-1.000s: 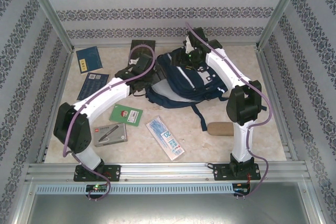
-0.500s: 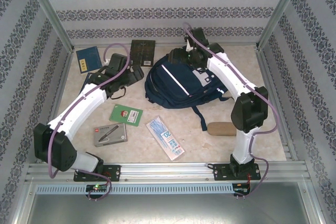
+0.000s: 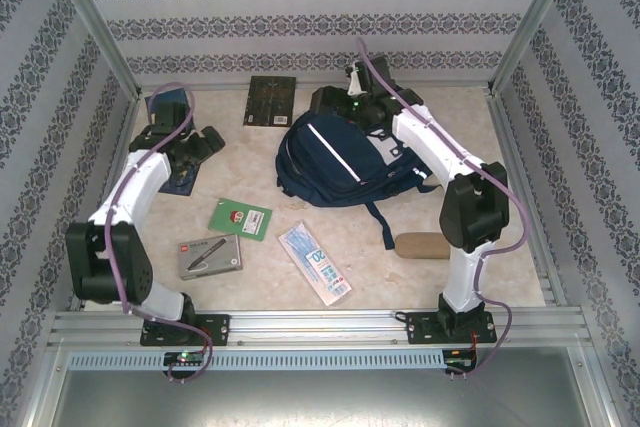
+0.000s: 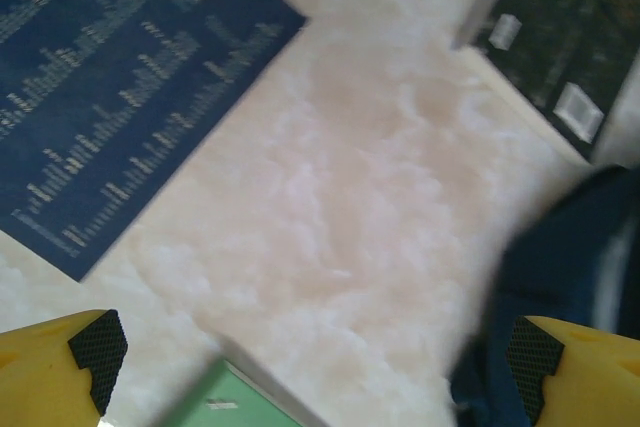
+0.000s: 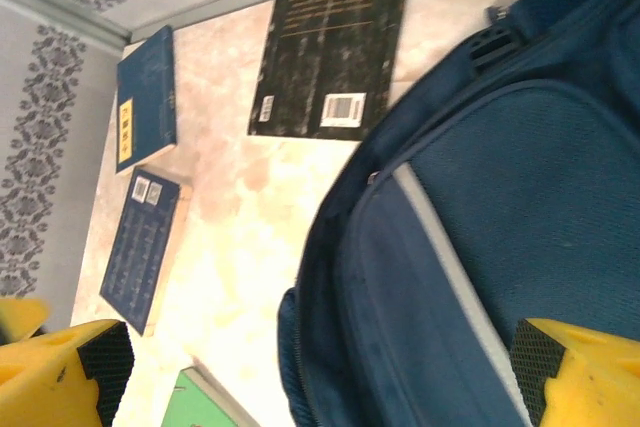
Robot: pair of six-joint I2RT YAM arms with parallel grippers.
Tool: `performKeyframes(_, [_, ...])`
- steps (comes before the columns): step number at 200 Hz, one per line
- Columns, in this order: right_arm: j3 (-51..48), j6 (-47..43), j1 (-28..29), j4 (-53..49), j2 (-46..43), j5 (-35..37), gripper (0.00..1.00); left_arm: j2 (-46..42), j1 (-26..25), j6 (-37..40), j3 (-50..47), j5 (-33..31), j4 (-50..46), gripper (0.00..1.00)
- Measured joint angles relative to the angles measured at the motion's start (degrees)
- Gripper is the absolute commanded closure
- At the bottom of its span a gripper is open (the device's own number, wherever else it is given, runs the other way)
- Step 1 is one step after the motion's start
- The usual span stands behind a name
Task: Pack the student bag
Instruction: Move the book to the middle-left of the table.
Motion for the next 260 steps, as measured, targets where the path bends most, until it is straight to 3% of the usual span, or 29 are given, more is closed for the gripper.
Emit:
performKeyframes(38, [4.4,0.0,5.5,-0.6,2.8,0.1,0.02,11.0,7.2,1.5,3.3,4.3,1.4,0.00])
performKeyframes(83, [9.7,-0.1,10.5,-1.6,6.1,0.0,0.02,21.4,9.5,1.9,8.9,9.0,3.2,0.02])
performKeyframes(156, [15.1,-0.1,12.3,-3.4,11.8,0.0,0.02,20.2,9.2,-4.7,0.3,17.3,14.6,0.05])
performKeyframes(200, [17.1,-0.1,12.8,-4.1,14.5,0.0,0.03,15.2,3.1,-13.3,-8.6,18.9,24.0,0.05])
performKeyframes(235, [17.6,0.2,13.4,-4.1,15.4,-0.4,0.19,13.0,-5.3,-19.1,-11.7,18.9,26.9,0.04])
performKeyframes(260, [17.8,0.2,13.4,-3.9,16.4,-1.3,0.27,11.7,-7.2,-20.9,-12.1,17.9,25.7,0.04])
